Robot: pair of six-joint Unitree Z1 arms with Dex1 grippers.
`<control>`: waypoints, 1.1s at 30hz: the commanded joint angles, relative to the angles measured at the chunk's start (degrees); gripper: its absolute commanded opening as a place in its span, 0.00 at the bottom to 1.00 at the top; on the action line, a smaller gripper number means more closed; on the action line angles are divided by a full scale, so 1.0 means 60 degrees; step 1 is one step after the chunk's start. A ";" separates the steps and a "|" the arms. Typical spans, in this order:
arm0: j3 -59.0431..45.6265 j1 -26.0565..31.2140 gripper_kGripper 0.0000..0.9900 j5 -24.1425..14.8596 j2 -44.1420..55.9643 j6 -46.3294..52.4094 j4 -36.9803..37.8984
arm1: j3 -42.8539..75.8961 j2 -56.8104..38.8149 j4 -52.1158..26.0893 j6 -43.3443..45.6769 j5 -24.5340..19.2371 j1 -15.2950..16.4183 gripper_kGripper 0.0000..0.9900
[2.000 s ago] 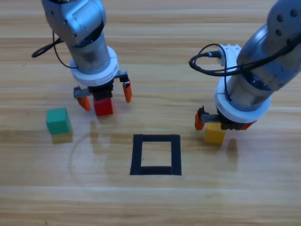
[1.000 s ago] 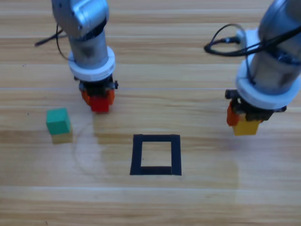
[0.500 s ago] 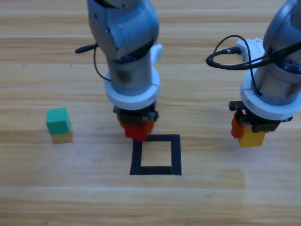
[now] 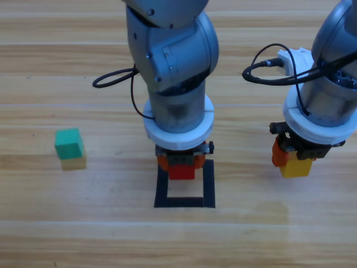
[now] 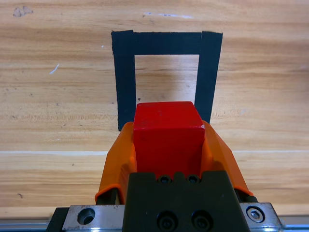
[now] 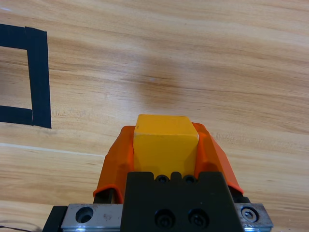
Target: Stack the blocks in the rectangular block: red at the bottom, yellow in the middle, green on top
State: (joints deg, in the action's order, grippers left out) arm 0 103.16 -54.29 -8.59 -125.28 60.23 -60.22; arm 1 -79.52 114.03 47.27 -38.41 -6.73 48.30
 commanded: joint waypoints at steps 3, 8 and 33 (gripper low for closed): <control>0.0164 -0.0210 0.06 -0.0238 -0.0301 0.0553 0.0046 | 0.0230 -0.0021 0.0090 0.0059 0.0023 0.0256 0.00; 0.0340 -0.0195 0.06 -0.0238 -0.0682 0.0392 0.0046 | 0.0216 -0.0021 0.0090 0.0059 0.0008 0.0256 0.00; -0.0158 -0.0181 0.06 -0.0121 -0.1194 -0.0458 0.0573 | 0.0216 0.0009 0.0075 0.0044 -0.0021 0.0256 0.00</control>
State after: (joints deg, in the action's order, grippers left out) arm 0 103.96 -54.44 -9.42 -129.83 58.08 -58.22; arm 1 -79.52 114.03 47.27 -38.41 -6.73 48.31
